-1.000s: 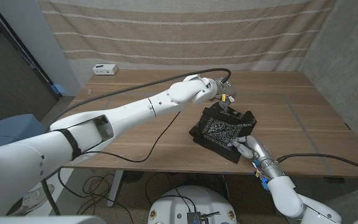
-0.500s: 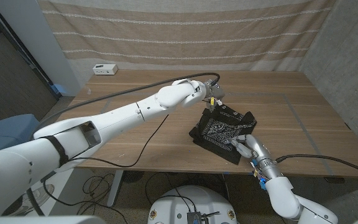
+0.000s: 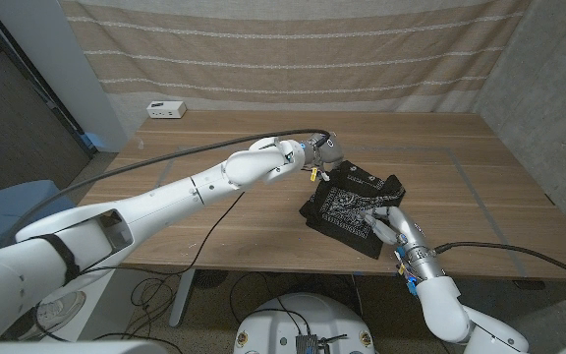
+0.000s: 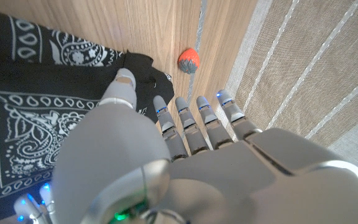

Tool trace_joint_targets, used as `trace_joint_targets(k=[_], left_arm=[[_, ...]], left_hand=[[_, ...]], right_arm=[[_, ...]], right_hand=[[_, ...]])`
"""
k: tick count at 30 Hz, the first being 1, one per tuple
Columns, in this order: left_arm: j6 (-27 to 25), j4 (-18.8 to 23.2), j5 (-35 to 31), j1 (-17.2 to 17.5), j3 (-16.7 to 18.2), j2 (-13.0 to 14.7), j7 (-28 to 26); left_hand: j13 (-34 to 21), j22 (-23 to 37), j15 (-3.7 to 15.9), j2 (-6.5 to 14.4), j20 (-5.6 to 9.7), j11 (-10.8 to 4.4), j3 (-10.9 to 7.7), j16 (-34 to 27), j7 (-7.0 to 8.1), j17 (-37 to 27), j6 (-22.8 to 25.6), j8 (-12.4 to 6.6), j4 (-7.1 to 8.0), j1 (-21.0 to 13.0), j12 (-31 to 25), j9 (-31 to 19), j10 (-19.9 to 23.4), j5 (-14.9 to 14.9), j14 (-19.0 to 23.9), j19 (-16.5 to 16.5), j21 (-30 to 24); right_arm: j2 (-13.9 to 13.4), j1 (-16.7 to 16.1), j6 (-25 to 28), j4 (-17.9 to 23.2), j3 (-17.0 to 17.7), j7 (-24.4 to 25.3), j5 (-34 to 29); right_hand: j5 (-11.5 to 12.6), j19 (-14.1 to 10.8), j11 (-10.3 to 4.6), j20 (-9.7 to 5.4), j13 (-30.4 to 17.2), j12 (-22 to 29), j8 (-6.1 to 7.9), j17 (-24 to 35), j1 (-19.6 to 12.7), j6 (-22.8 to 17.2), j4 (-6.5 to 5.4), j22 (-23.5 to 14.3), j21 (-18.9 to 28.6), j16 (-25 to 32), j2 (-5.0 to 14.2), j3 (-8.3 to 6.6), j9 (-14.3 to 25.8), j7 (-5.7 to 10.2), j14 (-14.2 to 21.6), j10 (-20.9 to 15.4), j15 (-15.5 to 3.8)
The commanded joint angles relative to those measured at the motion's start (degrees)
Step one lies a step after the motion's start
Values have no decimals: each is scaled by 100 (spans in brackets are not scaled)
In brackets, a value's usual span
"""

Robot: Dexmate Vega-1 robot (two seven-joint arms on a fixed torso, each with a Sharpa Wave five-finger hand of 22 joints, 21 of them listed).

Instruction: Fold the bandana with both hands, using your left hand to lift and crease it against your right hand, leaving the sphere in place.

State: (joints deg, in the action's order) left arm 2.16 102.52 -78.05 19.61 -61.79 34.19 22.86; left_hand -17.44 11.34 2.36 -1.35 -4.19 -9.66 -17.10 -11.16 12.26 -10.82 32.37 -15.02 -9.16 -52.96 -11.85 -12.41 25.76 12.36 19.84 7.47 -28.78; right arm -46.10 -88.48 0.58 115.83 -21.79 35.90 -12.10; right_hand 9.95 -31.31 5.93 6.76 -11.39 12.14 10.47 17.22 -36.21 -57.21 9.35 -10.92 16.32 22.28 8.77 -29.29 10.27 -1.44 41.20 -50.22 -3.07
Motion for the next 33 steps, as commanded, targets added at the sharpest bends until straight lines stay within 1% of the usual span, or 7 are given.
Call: trace_joint_targets(k=[1,6,10,12,20,28,33], left_arm=[[220,-77,-693,283,168,270,-607],[341,-385,-735,305,185,326,-1410],[367,-823,-763,316,162,356,-2664],[402,-929,-672,311,167,345,-2952],[328,-1160,-432,360,182,284,-3726],[499,-1025,-346,229,102,297,-3033],[553,-1171,-365,150,29,201,-3018]], left_hand=[[-30,11,491,-1,15,-8,39,20,24,-19,-24,1,2,-102,1,-9,-32,36,-48,-9,30],[-58,13,514,-12,71,-39,105,-18,13,-14,420,-184,49,-111,-88,-10,81,48,-19,69,7],[-75,15,601,-57,129,-61,185,-73,31,-19,569,-240,99,-29,-151,-2,202,53,117,201,-41],[-82,15,615,-85,150,-77,222,-85,37,-23,589,-246,124,26,-174,2,253,60,156,243,-56],[-123,16,557,-230,88,-34,394,-86,28,-41,-216,99,215,276,-158,34,141,179,266,287,-64],[-136,16,495,-235,45,-17,404,-35,27,-36,-221,104,211,272,-167,35,122,231,185,296,-65],[-165,16,526,-227,38,-68,440,-30,31,-9,840,-250,204,264,-301,31,365,379,238,282,-44]], right_arm=[[68,32,31,24,30,-127,-98],[74,23,88,48,34,-166,-110],[81,16,101,63,33,-187,-113],[72,17,108,73,32,-221,-103],[61,45,187,95,16,-301,-108],[52,64,168,76,27,-309,-95],[38,64,200,88,43,-340,-70]], right_hand=[[-1,4,0,-16,-20,18,50,18,-27,-53,-5,-20,-9,53,-32,20,18,-31,-17,12,3],[-1,3,-7,-28,-21,22,58,24,-26,-81,-10,-21,-9,56,-35,33,18,-73,-16,11,-1],[-1,4,-2,-38,-22,23,68,31,-20,-115,-20,-21,-9,55,-29,44,18,-84,-27,16,-2],[0,5,-10,-40,-23,24,70,30,-21,-125,-18,-21,-9,56,-32,46,17,-83,-23,15,4],[5,4,12,-51,-24,36,81,27,-34,-174,-15,-20,-8,49,-27,45,17,-116,-25,-7,-1],[3,4,5,-60,-25,36,68,30,-18,-157,-29,-20,-8,47,-31,62,18,-132,-26,0,-6],[2,2,-4,-65,-25,36,59,33,-11,-142,-35,-20,-7,44,-30,70,18,-131,-34,6,-3]])
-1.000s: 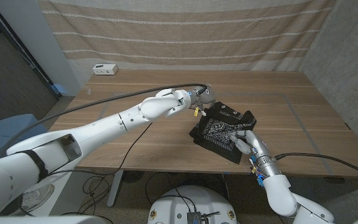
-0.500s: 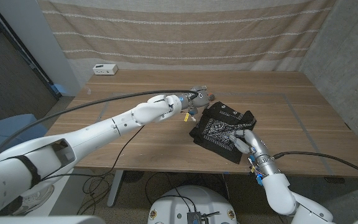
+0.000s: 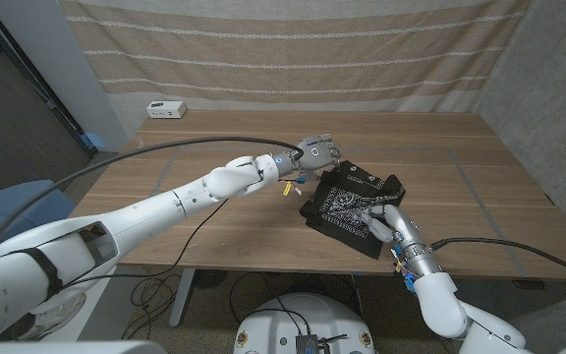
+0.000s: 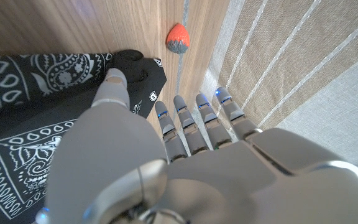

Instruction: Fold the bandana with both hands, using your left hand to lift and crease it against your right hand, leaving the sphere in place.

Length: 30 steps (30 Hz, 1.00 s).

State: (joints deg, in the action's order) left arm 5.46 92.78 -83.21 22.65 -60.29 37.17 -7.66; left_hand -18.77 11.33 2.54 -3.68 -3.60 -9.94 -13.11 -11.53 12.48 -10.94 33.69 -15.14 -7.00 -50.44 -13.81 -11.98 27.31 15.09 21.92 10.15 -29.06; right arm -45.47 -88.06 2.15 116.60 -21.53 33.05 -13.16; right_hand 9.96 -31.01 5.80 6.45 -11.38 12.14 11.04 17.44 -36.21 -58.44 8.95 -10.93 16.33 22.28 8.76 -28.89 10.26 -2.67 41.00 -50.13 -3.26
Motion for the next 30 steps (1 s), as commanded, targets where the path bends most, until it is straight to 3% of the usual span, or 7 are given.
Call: trace_joint_targets(k=[1,6,9,15,16,21,30], left_arm=[[221,-253,140,-167,-139,-119,-51],[156,-591,39,-248,-282,-286,-376],[79,-828,6,-284,-370,-385,-677],[66,-1040,87,-406,-546,-515,-571],[76,-1090,91,-436,-584,-538,-560],[32,-1367,143,-539,-734,-687,-573],[-256,-1970,188,-671,-1010,-956,-1140]], left_hand=[[-33,17,510,8,-14,-40,42,6,12,3,726,-242,-13,10,-117,-11,239,109,33,15,-16],[-37,18,526,28,-38,-33,51,1,23,-6,728,-215,8,36,-107,5,217,120,35,26,-18],[-47,22,551,32,-35,-41,78,-11,12,-13,220,95,17,57,-105,71,219,147,54,34,-17],[-56,25,585,34,-32,-41,99,-17,13,-17,-155,305,27,78,-112,98,230,176,83,38,-16],[-60,26,571,68,-43,-38,92,-8,-53,-13,47,237,37,82,-120,90,231,191,77,5,-3],[-66,28,606,105,-29,-87,80,-8,-5,-4,397,168,22,47,-185,98,366,219,110,33,-12],[-9,45,839,628,107,-168,-247,-112,-249,4,1851,-7,-123,-377,-302,165,878,74,438,213,-105]], right_arm=[[-26,24,34,5,16,-52,34],[-38,20,55,10,23,-77,57],[-37,17,78,16,32,-79,70],[-43,24,106,14,43,-100,104],[-47,24,104,13,46,-105,114],[-60,44,138,13,53,-140,143],[-101,97,182,9,58,-234,219]], right_hand=[[2,-27,32,-37,-26,37,2,11,-13,-21,6,-19,-9,43,-31,32,19,-1,-16,-6,14],[1,-24,15,-39,-27,38,5,17,-1,-35,-4,-18,-10,46,-27,43,19,-8,-14,-6,20],[1,-23,12,-41,-27,45,11,18,3,-56,-9,-18,-10,44,-23,47,19,-6,-18,-22,17],[3,-22,31,-46,-27,52,14,12,6,-75,-9,-18,-10,35,-23,49,19,-15,-17,-34,20],[3,-21,36,-45,-27,52,14,14,7,-77,-11,-18,-10,35,-21,51,19,-15,-21,-35,15],[2,-18,37,-47,-27,53,11,14,16,-79,-15,-18,-12,34,-23,59,19,-17,-15,-35,9],[2,-11,43,-56,-28,54,7,16,19,-80,-17,-17,-15,29,-18,67,19,-19,-22,-31,3]])
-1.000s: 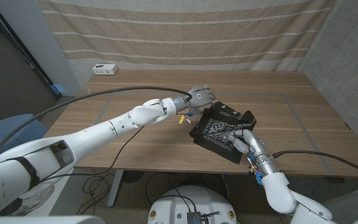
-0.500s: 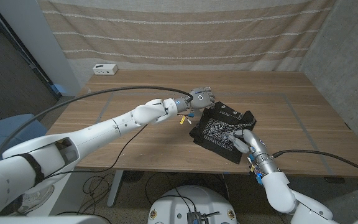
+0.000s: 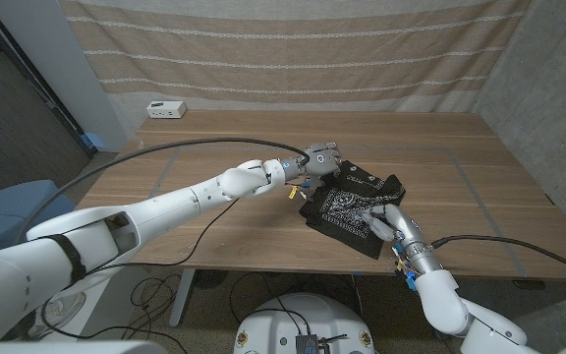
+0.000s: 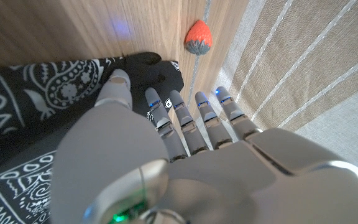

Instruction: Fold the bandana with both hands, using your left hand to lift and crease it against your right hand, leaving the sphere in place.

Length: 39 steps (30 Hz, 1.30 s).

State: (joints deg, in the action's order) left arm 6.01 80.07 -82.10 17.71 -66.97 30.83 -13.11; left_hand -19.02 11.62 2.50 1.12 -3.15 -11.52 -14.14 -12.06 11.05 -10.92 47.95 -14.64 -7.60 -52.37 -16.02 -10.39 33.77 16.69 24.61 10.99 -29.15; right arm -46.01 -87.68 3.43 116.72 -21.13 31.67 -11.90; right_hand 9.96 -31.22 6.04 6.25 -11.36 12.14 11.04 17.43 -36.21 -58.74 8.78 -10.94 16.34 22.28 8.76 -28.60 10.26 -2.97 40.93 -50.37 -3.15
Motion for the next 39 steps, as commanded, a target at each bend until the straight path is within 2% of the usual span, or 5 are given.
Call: trace_joint_targets(k=[1,11,17,24,39], left_arm=[[-367,-762,84,-178,-366,-347,-703],[-770,-1106,446,-171,-475,-499,-1553],[-845,-584,760,-117,-366,-326,-927],[-629,-20,1133,10,-116,-47,-633],[19,1401,3602,559,1119,281,1706]], left_hand=[[25,20,864,206,88,-31,-191,-68,-194,3,603,-77,-87,-253,-99,7,332,-130,207,196,-131],[3,52,996,870,171,-41,-621,-212,-806,-41,1505,-165,-149,-880,-222,-101,982,-585,660,465,-363],[-479,175,823,1050,58,-28,-1452,22,-788,-337,306,-1035,748,-362,-56,-1499,269,-556,172,188,-724],[-822,219,731,1052,-60,56,-1650,-29,-802,-527,-198,-1419,964,-238,-185,-2033,147,-524,67,124,-918],[-1476,267,524,916,-211,101,-2032,86,-1064,-617,-168,-2450,790,-301,-508,-2983,-19,-338,-222,-178,-1241]], right_arm=[[-56,60,58,-1,16,-102,90],[-81,63,91,12,17,-101,113],[-72,91,76,-11,-12,-83,95],[-55,132,56,-40,-48,-64,70],[-68,184,120,-58,-82,-101,77]], right_hand=[[2,9,13,-35,-29,54,7,16,20,-51,1,-16,-15,30,-20,39,19,13,-10,-8,-4],[2,-2,14,-42,-29,61,8,19,24,-67,-1,-16,-10,23,-16,48,20,10,-22,-21,-7],[0,-6,-4,-44,-29,64,6,21,29,-69,-4,-16,-9,24,-14,56,20,9,-18,-26,-6],[-2,-8,14,-50,-29,64,3,30,47,-71,-20,-16,-8,24,-3,69,20,19,-23,-25,-14],[-4,-15,37,-52,-29,62,-10,43,76,-44,-36,-15,-5,24,3,98,21,12,-27,-16,-18]])
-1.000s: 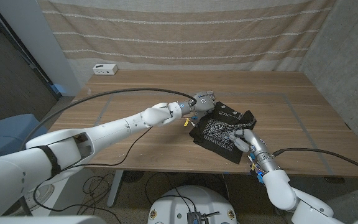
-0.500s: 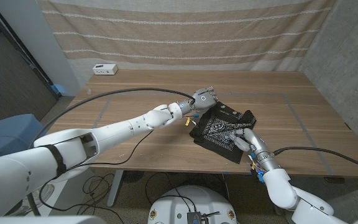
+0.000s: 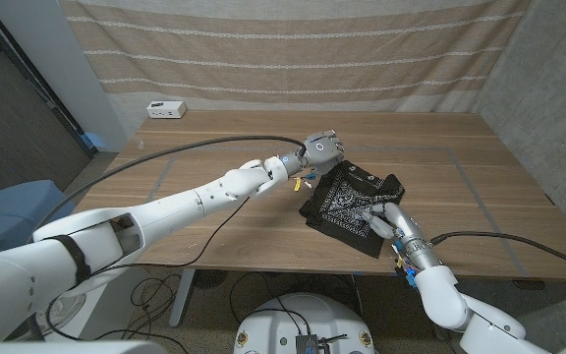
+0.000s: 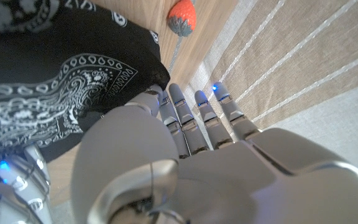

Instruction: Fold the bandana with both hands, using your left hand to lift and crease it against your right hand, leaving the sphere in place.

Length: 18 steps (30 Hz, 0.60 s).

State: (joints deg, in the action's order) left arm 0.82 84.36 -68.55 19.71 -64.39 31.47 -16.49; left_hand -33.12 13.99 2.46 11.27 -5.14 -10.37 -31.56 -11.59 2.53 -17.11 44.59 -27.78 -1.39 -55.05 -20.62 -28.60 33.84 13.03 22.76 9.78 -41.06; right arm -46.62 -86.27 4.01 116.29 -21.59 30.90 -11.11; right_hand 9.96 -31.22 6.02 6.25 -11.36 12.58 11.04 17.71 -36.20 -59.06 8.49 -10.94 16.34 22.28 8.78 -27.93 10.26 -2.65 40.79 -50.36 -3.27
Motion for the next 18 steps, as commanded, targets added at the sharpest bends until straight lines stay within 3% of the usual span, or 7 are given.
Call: trace_joint_targets(k=[1,12,18], left_arm=[[593,1049,2599,395,983,225,2286],[929,1193,4688,503,1607,139,3623],[1019,1168,5531,492,1765,67,4064]], left_hand=[[-81,30,520,-107,-31,-13,-303,48,-229,8,147,-1154,152,-34,-55,-1186,-33,27,-54,-82,-56],[-201,42,431,-114,-82,117,-414,61,-383,43,144,-1273,51,-20,-123,-1226,-86,-7,-126,-278,-123],[-254,53,389,-113,-100,179,-469,57,-436,57,111,-1286,4,-15,-162,-1200,-101,-44,-140,-365,-161]], right_arm=[[-14,50,62,-28,-43,-39,3],[-16,79,226,-96,-90,-29,3],[-22,114,310,-146,-133,-24,1]], right_hand=[[-3,-17,33,-52,-29,17,-9,16,72,-16,-4,-15,-4,24,1,33,21,-25,-15,-15,-1],[-3,-19,-16,-54,-29,17,-6,17,79,-30,-3,-15,-4,10,2,43,21,-19,-34,-11,-20],[-3,-14,-11,-56,-29,17,-9,18,82,-26,-3,-15,-6,-3,4,49,21,-13,-60,-7,-16]])
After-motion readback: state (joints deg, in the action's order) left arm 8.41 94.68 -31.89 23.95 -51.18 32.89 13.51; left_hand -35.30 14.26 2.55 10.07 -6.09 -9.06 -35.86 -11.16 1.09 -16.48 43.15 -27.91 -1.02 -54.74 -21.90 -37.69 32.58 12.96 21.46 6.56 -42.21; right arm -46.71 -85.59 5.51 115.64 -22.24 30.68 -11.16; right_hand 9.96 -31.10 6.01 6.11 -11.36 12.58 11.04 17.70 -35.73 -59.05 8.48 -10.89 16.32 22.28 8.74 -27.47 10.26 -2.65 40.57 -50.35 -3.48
